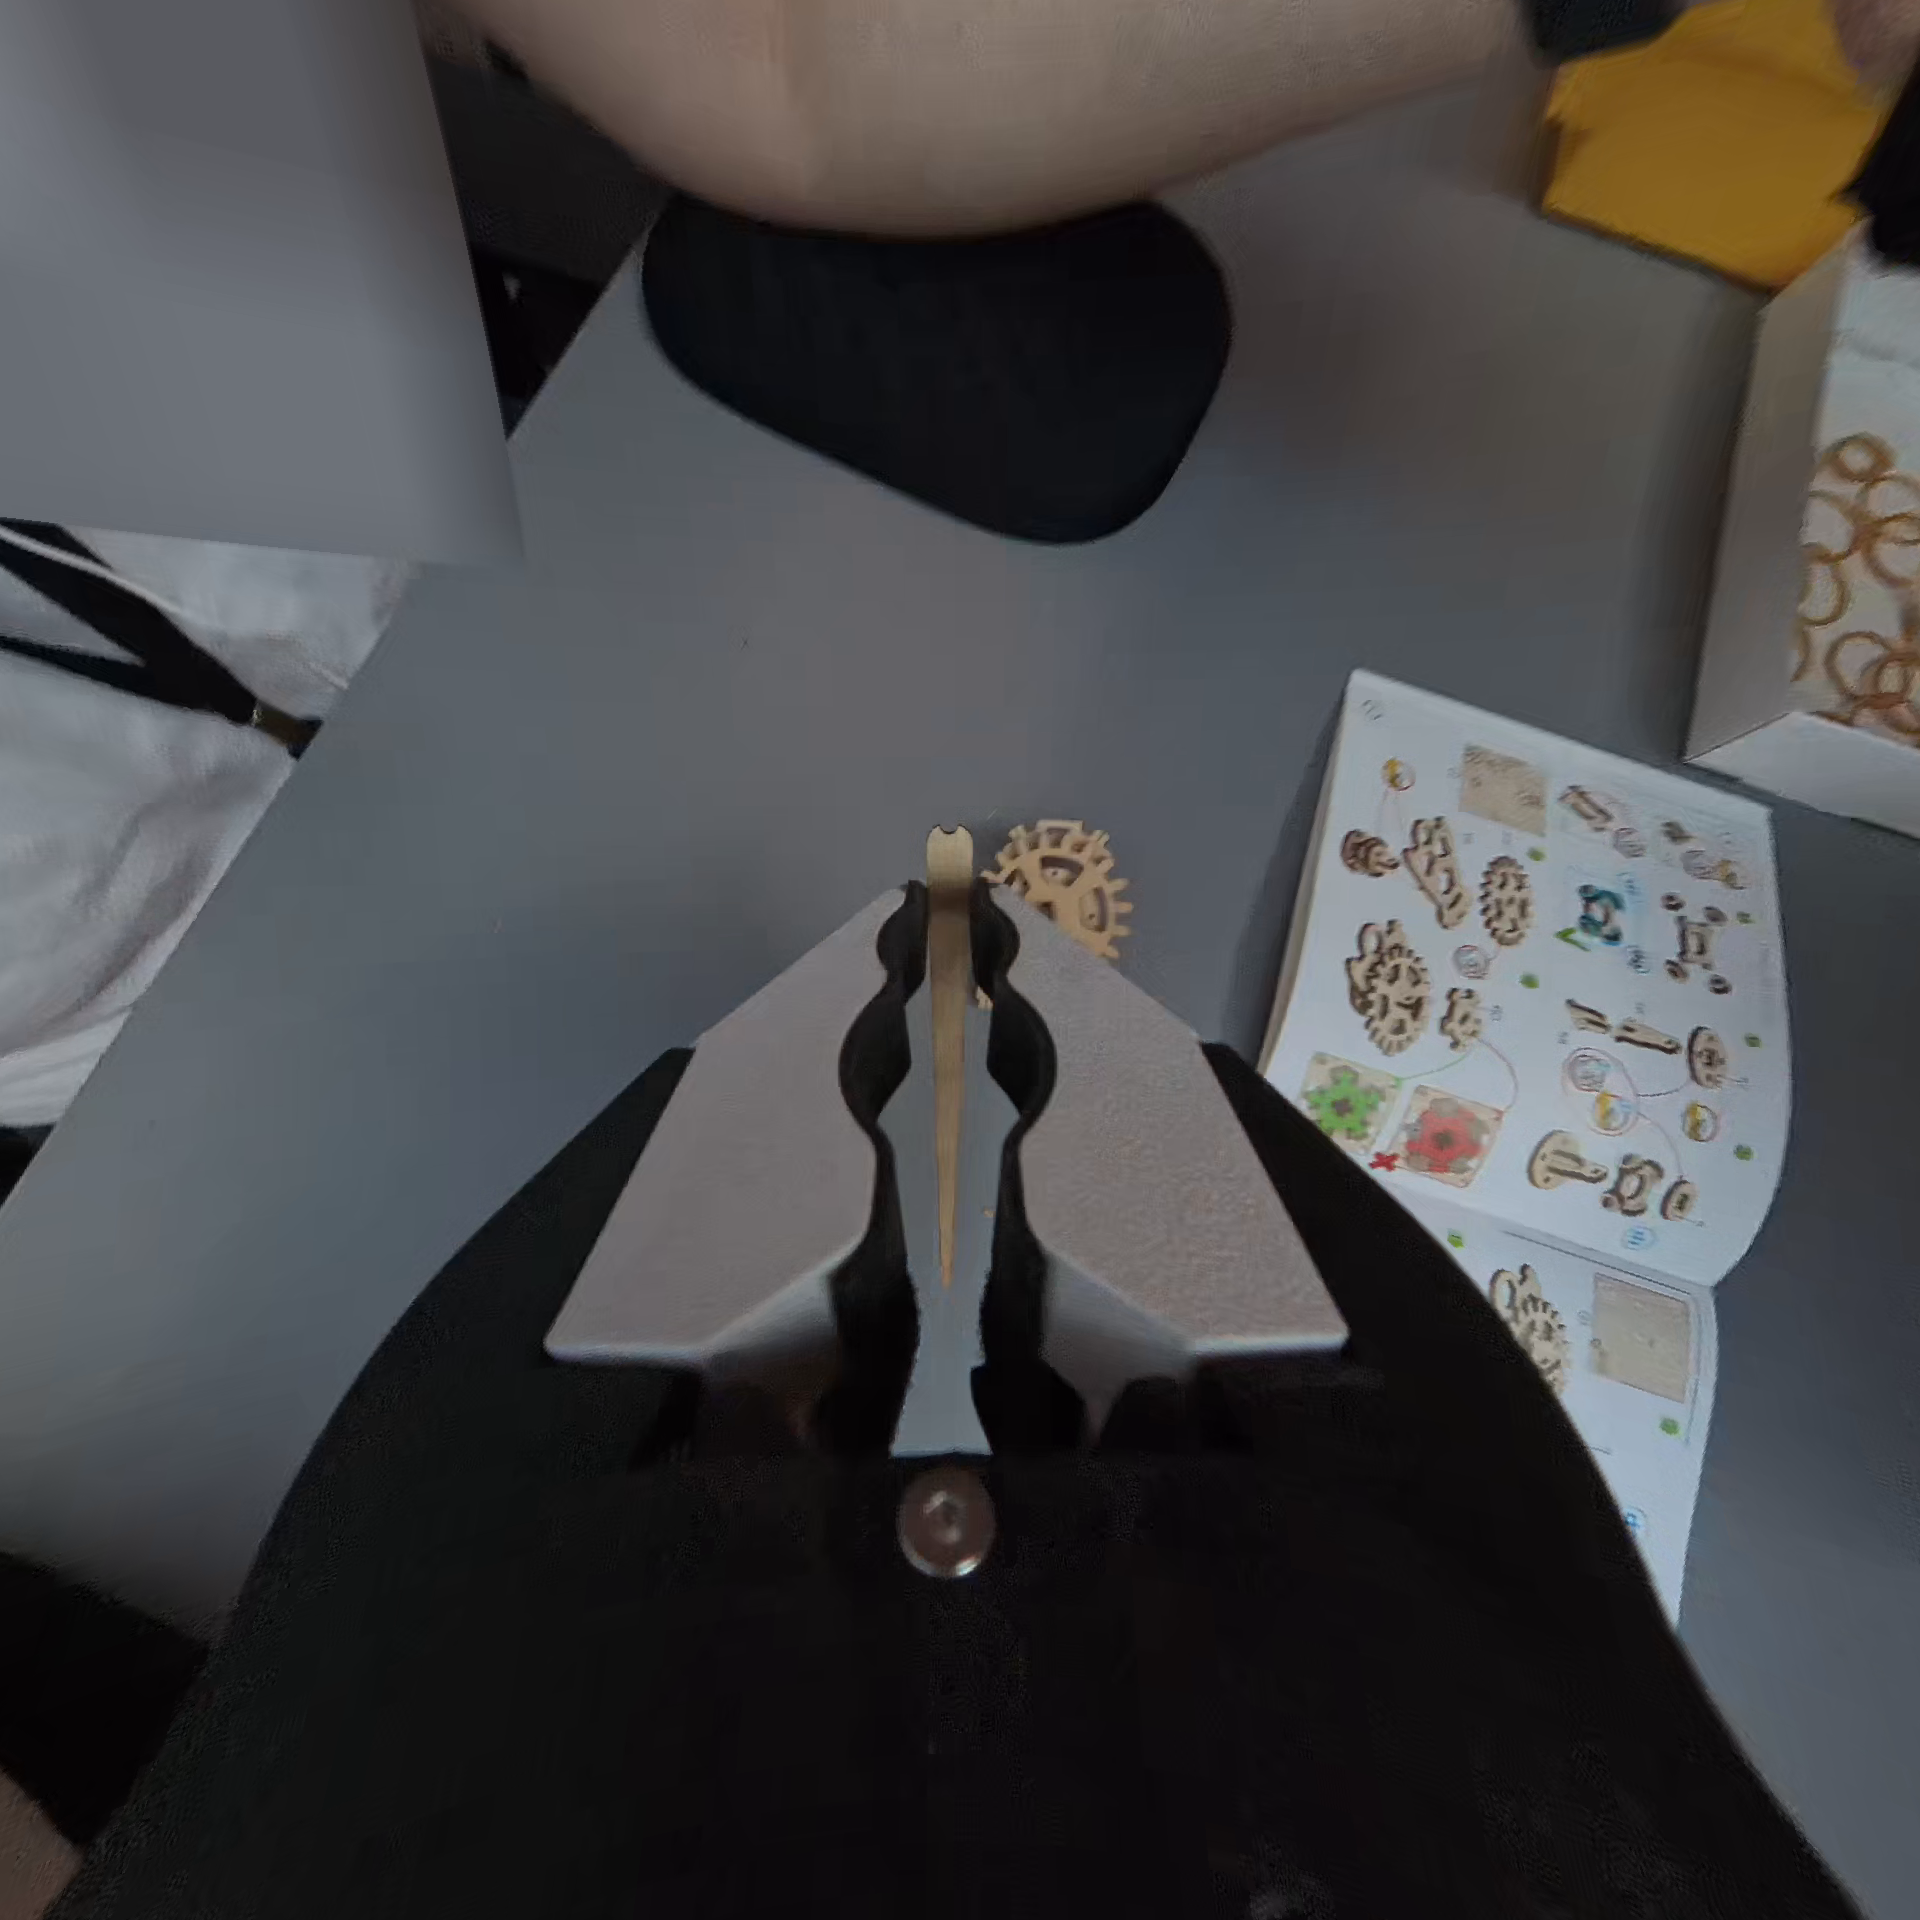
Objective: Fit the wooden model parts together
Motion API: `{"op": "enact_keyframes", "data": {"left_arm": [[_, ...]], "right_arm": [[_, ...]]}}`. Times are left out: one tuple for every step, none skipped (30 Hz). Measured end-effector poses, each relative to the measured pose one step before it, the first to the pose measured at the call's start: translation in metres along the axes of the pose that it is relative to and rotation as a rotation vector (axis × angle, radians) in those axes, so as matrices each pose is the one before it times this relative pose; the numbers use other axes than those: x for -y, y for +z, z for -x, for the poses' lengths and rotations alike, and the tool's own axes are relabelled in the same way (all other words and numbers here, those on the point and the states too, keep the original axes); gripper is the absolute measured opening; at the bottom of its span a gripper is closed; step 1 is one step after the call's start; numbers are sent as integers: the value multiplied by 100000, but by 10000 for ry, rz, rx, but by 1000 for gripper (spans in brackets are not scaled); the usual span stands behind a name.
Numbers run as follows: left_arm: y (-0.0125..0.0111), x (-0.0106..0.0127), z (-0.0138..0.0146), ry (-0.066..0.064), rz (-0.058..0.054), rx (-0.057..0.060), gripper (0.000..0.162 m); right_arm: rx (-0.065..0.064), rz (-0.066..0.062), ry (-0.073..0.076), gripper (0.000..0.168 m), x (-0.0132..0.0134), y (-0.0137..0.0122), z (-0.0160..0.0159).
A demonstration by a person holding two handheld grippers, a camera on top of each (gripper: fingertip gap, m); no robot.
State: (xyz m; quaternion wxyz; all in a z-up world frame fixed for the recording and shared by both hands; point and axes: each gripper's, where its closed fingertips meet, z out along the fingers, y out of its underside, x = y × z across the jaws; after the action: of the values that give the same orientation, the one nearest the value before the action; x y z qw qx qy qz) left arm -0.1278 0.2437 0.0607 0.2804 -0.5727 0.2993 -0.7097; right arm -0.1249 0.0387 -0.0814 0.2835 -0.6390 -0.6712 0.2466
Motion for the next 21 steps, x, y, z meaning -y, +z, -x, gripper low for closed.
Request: {"op": "enact_keyframes", "data": {"left_arm": [[595, -483, 376, -97, 76, 79, 0], [637, -555, 383, -73, 97, 84, 0], [679, -567, 396, -70, 86, 86, 0], [707, -595, 360, -94, 66, 71, 0], [721, -591, 308, -141, 43, 24, 0], [708, -572, 217, -198, 1, -37, 0], [703, -550, 134, -268, -37, -109, 0], [687, -540, 34, -330, -59, -170, 0], [656, -539, 7, -353, -75, -194, 0], [625, -556, -10, -348, -62, -186, 0], [597, -568, 5, -329, -56, -150, 0], [552, -524, -9, -295, -87, -121, 0], [497, -429, -12, -237, -142, -90, 0], [400, -332, -9, -195, -186, -46, 0], [302, -267, 39, -153, -201, 1, 0], [222, -219, 42, -107, -187, 27, 0], [156, -157, 1, -107, -160, 13, 0], [80, -90, -49, -88, -137, -4, 0], [20, 41, -64, -54, -158, 3, 0], [-27, 66, -64, -27, -128, 20, 0], [-11, 20, -58, -12, -48, 26, 0]], "right_arm": [[-508, -1481, 458, 7, 1705, -1610, -1425], [-27, -1411, 555, 7, 1740, -1432, -704], [61, -1209, 515, 7, 1615, -1252, -467], [-309, -1048, 355, 7, 1463, -1103, -900], [-78, -782, 224, 7, 1098, -859, -440], [-170, -588, 178, 7, 894, -666, -459], [-620, -576, 168, 7, 919, -610, -1121], [-561, -591, 272, 7, 926, -529, -1057], [-427, -715, 262, 7, 1104, -471, -793], [-450, -876, 108, 7, 1297, -512, -685], [-323, -947, 3, 7, 1367, -475, -370], [-470, -875, 24, 7, 1265, -456, -523], [-501, -692, -60, 6, 1016, -402, -513], [-489, -445, -213, 6, 639, -300, -433], [-500, -242, -462, 6, 276, -208, -392], [-482, -68, -605, 6, -33, -124, -333], [-419, 63, -550, 6, -263, -10, -246], [-298, 69, -482, 6, -249, 28, -54], [-312, 94, -430, 6, -218, 48, -82], [-261, 107, -400, 7, -167, 56, -51], [-199, 69, -353, 6, -63, 14, -4]]}}
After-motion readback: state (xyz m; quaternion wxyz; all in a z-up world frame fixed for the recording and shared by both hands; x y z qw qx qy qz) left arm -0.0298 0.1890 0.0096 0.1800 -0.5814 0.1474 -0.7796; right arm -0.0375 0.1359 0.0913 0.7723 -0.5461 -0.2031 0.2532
